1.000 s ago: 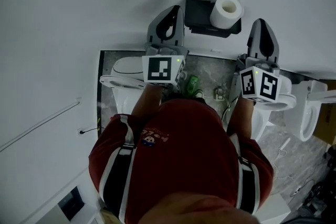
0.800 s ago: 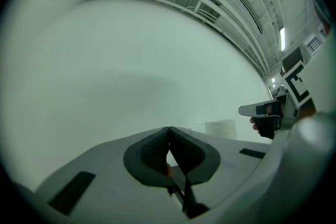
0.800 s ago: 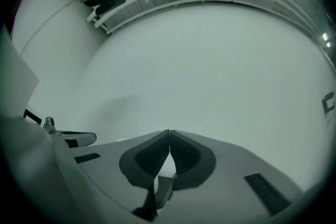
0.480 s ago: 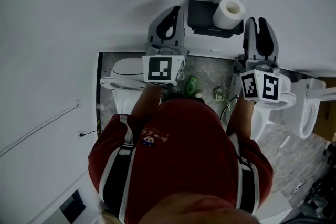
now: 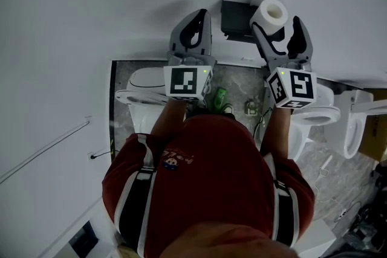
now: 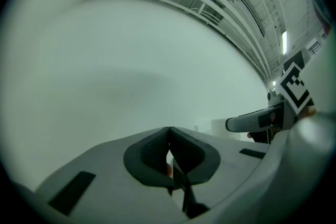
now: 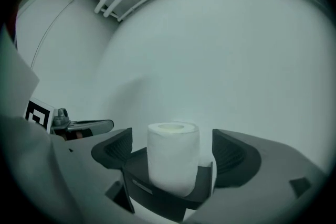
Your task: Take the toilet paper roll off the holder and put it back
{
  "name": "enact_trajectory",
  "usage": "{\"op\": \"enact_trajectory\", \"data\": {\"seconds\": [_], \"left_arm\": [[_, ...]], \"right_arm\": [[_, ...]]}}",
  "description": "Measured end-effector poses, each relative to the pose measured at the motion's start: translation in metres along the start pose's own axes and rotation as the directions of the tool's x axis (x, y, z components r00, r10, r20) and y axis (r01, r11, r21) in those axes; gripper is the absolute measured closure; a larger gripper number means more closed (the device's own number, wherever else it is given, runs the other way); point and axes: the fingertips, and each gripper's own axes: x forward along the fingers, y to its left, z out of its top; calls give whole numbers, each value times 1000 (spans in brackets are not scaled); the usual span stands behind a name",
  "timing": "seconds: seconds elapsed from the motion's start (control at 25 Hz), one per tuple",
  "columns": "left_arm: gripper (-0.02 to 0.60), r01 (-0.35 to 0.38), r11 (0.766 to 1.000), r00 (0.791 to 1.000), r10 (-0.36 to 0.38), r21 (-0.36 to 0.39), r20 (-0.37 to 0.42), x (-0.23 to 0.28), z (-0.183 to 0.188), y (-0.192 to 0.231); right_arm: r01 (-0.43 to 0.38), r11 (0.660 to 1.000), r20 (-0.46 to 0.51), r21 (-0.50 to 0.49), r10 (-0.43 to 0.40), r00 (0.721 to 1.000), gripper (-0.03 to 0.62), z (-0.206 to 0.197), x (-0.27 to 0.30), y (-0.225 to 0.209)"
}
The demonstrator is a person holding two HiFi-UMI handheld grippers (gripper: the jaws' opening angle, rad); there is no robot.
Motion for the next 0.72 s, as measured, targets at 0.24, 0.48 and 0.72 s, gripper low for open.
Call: {"op": "enact_trajectory", "data": {"seconds": [0.24, 0.48, 0.72], "left_arm": [[563, -3, 1000, 1000, 3, -10, -5, -2, -5, 9], [563, -10, 1000, 1000, 10, -27, -6, -1, -7, 16], [563, 0, 1000, 1000, 0, -20, -6, 2, -11, 17]], "right_arm": [[24, 999, -48, -35, -26, 999, 123, -10, 15, 1], [28, 998, -86, -53, -32, 996, 126, -21, 25, 2], [43, 993, -110, -110, -55, 992, 226, -25, 26, 1]]}}
